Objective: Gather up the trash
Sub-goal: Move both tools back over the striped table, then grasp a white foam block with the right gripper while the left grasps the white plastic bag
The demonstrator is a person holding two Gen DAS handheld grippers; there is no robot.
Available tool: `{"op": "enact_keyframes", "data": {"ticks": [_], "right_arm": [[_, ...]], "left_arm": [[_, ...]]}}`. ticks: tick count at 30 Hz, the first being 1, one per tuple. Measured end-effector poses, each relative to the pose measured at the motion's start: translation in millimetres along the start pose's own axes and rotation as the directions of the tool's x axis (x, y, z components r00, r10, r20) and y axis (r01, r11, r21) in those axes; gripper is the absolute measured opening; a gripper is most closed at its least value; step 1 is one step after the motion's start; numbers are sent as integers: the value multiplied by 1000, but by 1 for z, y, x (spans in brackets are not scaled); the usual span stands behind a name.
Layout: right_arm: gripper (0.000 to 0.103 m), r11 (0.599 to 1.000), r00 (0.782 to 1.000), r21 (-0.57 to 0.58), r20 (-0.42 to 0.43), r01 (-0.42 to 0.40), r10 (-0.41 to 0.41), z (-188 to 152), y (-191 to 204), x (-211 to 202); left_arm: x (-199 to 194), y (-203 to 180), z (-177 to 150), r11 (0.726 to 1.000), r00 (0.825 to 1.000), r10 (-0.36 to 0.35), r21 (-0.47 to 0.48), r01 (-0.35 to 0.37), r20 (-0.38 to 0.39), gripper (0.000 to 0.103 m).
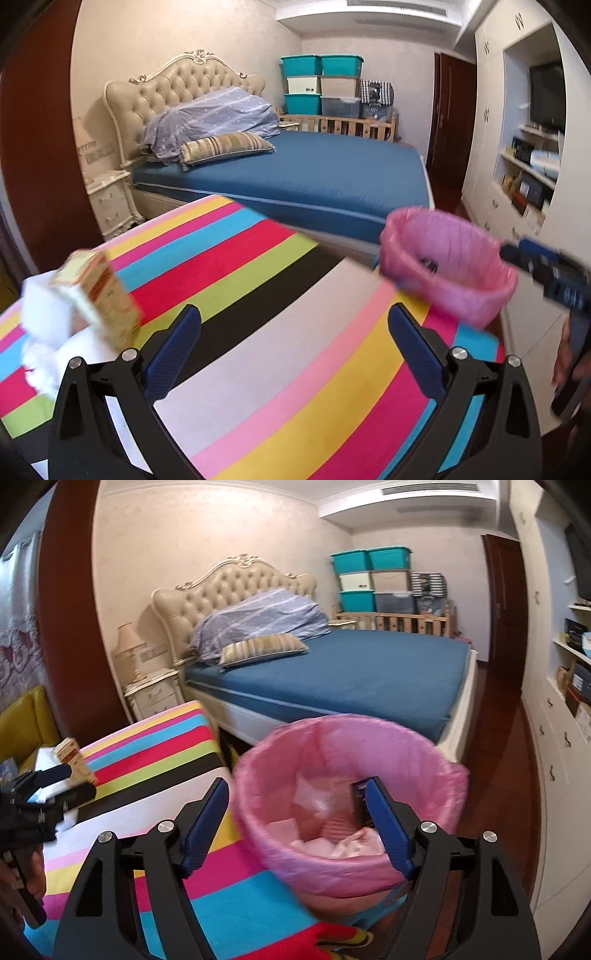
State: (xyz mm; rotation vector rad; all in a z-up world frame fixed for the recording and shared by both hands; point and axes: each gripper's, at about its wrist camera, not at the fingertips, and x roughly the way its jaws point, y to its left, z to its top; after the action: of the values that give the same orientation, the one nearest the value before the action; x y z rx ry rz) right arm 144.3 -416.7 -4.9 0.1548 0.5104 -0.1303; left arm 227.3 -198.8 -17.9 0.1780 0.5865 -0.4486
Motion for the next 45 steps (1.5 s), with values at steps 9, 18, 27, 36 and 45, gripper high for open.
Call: {"op": "enact_keyframes", "data": {"ticks": [9,18,27,36,45], "right_arm": [[74,992,992,-78,-81,-101,95,-14,67,16],[77,959,968,-179,-163,-220,192,-29,154,27],[83,891,932,-297,-226,-343,284,-44,246,31],[85,827,904,-376,-266,-417,335,-49,318,50],[85,834,903,-369,-290,-410,316,-45,345,81]], "left_arm": [[-46,76,-61,990,992,117,-75,-120,-53,98],[-98,164,-98,925,941,334,-175,-339,-60,98],[-130,236,-121,843,887,453,-284,-458,-86,98],[-139,245,-133,826,877,472,-300,-477,-94,98],[-132,246,-133,817,870,473,-301,-491,-137,98]]}}
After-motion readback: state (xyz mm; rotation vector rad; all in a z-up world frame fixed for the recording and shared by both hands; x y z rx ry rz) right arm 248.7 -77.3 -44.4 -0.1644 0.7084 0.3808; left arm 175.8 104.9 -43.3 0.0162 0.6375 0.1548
